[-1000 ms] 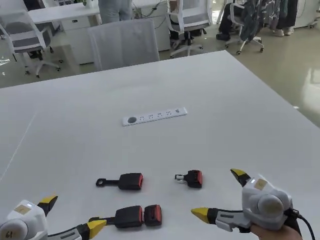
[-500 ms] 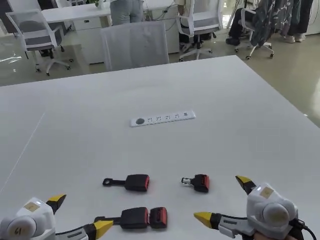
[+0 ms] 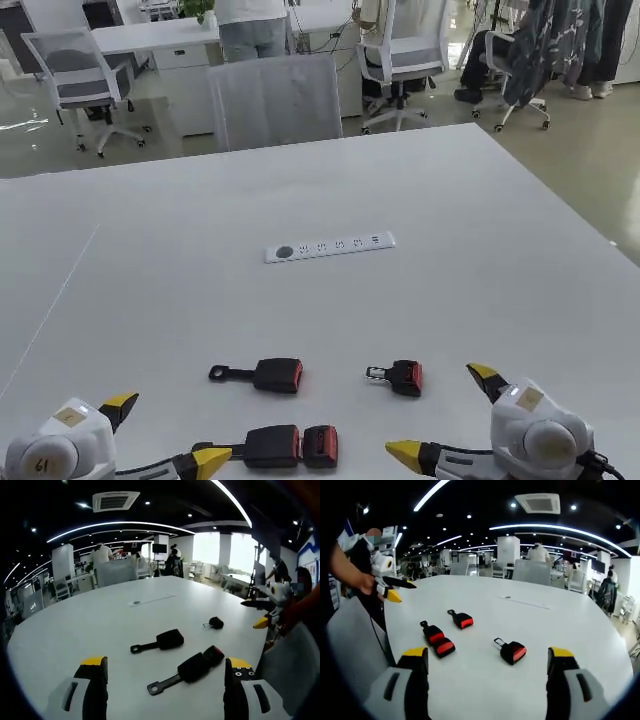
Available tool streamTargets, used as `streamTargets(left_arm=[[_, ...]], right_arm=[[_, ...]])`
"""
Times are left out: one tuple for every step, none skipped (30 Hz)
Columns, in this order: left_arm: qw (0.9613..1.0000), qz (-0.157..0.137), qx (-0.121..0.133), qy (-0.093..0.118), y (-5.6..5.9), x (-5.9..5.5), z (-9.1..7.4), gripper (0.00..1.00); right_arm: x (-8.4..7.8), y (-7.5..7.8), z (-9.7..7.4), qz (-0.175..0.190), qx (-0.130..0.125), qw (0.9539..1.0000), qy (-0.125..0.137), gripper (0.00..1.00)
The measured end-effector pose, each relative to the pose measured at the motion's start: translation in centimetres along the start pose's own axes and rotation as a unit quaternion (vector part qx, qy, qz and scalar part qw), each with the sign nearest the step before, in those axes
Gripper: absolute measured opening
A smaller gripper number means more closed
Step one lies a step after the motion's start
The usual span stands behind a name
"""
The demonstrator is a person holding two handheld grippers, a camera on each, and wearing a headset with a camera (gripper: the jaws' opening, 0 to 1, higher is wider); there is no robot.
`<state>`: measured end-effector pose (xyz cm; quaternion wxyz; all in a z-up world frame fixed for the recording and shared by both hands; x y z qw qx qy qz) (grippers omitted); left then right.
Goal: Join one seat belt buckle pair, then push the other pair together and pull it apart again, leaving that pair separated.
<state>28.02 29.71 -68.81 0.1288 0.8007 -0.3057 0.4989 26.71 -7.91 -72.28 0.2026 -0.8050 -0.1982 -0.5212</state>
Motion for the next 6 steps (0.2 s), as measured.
streamTargets(left_arm=[[1.0000, 0.002, -0.002, 0.002, 0.01, 0.02, 0.05, 1.00], [1.0000, 0.005, -0.003, 0.004, 0.01, 0.07, 0.06, 1.00], [0.9999, 0.008, -0.003, 0.006, -0.07, 0.10, 0.10, 1.00], [0.9999, 0.008, -0.004, 0.006, -0.09, 0.12, 0.12, 1.00], [1.0000, 0.006, -0.005, 0.005, -0.11, 0.16, 0.15, 1.00], [0.9999, 0.007, -0.006, 0.005, -0.10, 0.19, 0.17, 1.00]], right_arm=[[-0.02, -0.07, -0.01, -0.002, 0.003, 1.0000, -0.002, 1.00], [-0.06, -0.11, -0.01, -0.004, 0.006, 1.0000, -0.004, 1.00], [-0.09, -0.16, -0.03, -0.008, 0.008, 0.9999, -0.006, 1.00], [-0.10, -0.18, -0.06, -0.017, 0.010, 0.9998, -0.010, 1.00], [-0.07, -0.21, -0.07, -0.018, 0.011, 0.9997, -0.010, 1.00], [-0.03, -0.28, -0.11, -0.018, 0.013, 0.9997, -0.010, 1.00]])
Point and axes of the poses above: the centre of the closed fingertips' face, and the gripper's own axes: z roughly forward along the fingers, y roughly to its right, x roughly out of its top, the point moved 8 cm from there along -z, roughly backward along the fingers, and after that the axes turned 8 degrees about z, right-handed, at the moved point
